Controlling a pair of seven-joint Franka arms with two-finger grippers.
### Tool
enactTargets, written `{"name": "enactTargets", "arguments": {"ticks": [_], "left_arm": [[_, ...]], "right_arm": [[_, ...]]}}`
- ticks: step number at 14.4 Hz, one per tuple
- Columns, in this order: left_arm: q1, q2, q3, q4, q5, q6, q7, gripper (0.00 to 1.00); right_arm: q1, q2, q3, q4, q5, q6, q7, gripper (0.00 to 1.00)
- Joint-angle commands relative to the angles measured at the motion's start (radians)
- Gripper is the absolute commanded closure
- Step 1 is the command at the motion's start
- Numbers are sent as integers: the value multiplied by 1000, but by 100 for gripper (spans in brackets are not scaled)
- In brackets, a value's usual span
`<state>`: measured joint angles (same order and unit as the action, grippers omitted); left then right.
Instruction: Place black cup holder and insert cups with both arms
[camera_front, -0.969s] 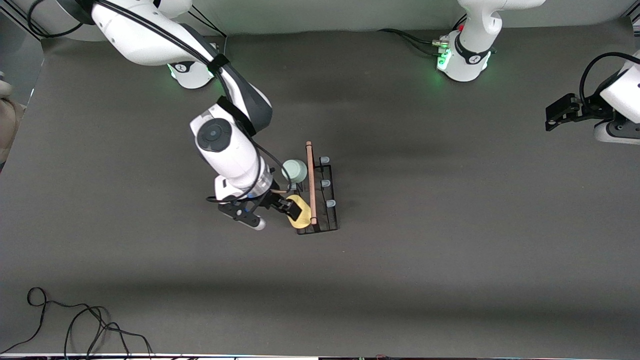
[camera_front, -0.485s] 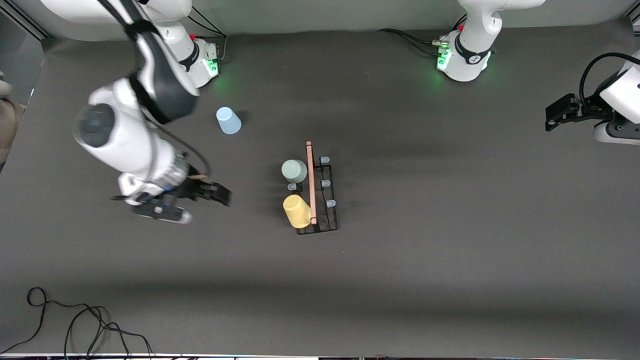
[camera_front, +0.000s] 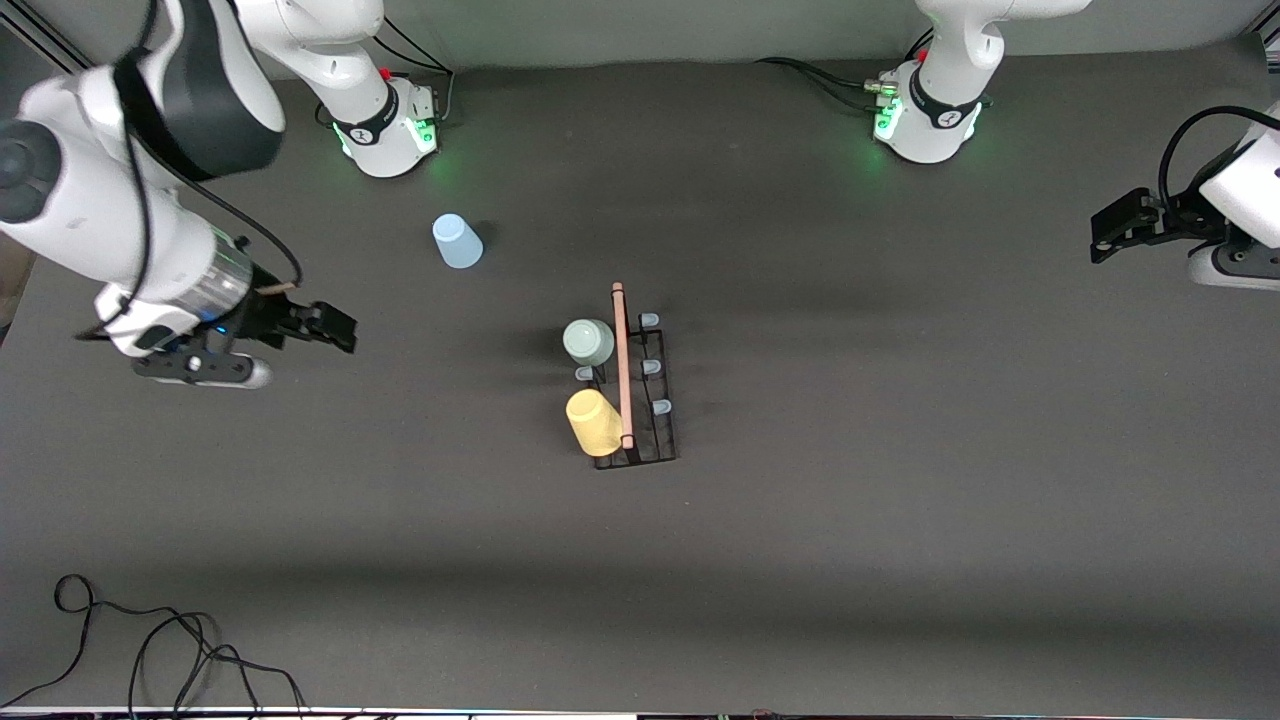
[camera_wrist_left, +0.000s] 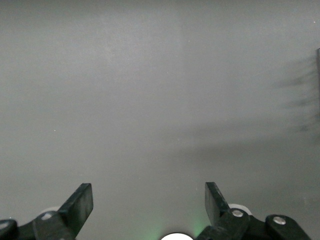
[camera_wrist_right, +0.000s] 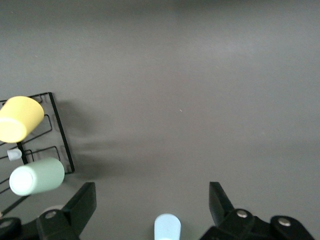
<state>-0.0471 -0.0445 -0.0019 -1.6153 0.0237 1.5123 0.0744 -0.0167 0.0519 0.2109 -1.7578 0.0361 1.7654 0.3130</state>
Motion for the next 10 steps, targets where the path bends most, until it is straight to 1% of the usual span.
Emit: {"name": "enactTargets", "arguments": {"ticks": [1, 3, 5, 8, 10], "left_arm": [[0, -6, 0, -9, 1, 15, 1, 0], [0, -8, 0, -9, 1, 15, 1, 0], [0, -8, 0, -8, 1, 15, -1, 0], [-3, -9, 0, -8, 1, 15, -15, 0], [-2, -9, 0, -8, -1, 15, -16, 0]], "right_arm": [[0, -18, -31, 79, 19, -122, -31, 0], [0, -33, -51, 129, 12, -184, -32, 0], [-2, -47, -76, 159, 10, -208, -49, 0], [-2, -38, -88, 216, 11, -227, -80, 0], [-2, -35, -88, 221, 10, -236, -80, 0]]}}
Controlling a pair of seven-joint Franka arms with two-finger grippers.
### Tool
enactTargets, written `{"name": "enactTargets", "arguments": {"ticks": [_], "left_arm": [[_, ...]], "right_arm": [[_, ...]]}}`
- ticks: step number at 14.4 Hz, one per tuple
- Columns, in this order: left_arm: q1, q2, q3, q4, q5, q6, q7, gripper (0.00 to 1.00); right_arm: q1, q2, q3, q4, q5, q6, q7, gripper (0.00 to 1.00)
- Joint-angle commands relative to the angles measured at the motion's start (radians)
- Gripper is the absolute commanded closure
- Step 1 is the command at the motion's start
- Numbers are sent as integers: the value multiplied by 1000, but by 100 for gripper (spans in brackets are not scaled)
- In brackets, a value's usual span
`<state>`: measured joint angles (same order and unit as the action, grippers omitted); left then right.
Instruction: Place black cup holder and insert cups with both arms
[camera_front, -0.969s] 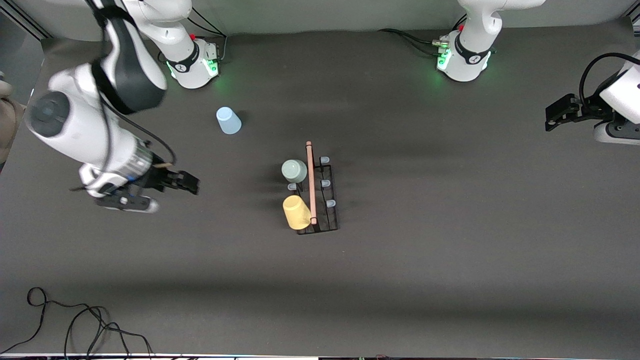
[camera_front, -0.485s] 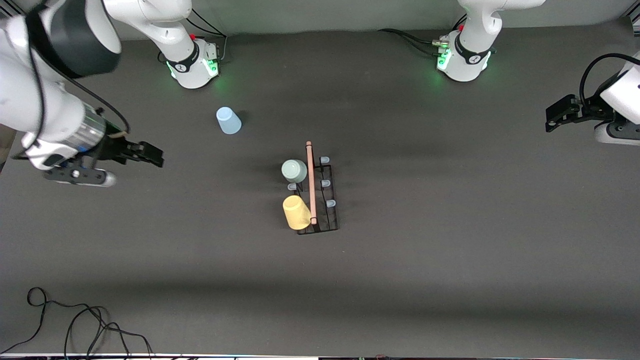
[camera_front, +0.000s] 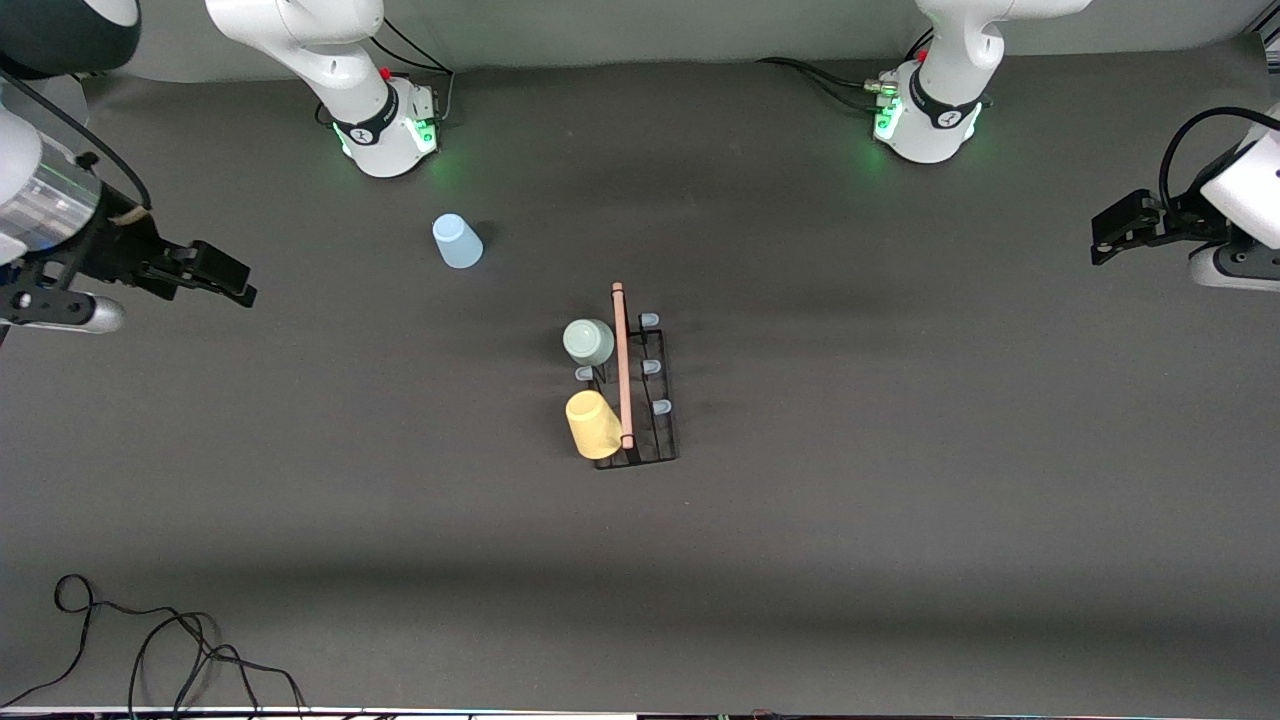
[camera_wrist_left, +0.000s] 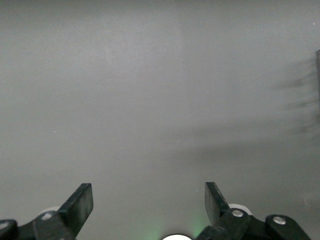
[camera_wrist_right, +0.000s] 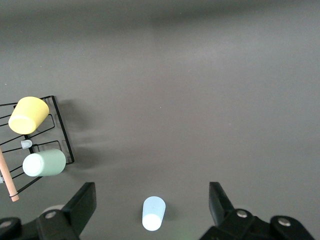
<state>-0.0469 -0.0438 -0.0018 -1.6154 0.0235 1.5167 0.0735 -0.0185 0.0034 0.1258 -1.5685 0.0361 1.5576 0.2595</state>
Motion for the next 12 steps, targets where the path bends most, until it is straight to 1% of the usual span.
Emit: {"name": "enactTargets", "arguments": {"ticks": [1, 4, 6, 12], "left_arm": [[-1, -10, 0, -8, 0, 11, -15, 0], [4, -8, 3, -8, -22, 16, -17, 0], [4, -8, 5, -8, -30, 16, -17, 0], [2, -8, 5, -8, -28, 16, -26, 0]], "right_arm": [[0, 16, -5, 31, 10, -27, -29, 0], [-1, 20, -12, 28, 10, -28, -62, 0], [-1, 21, -32, 30, 11, -27, -65, 0], [0, 23, -41, 28, 10, -25, -109, 0]]}}
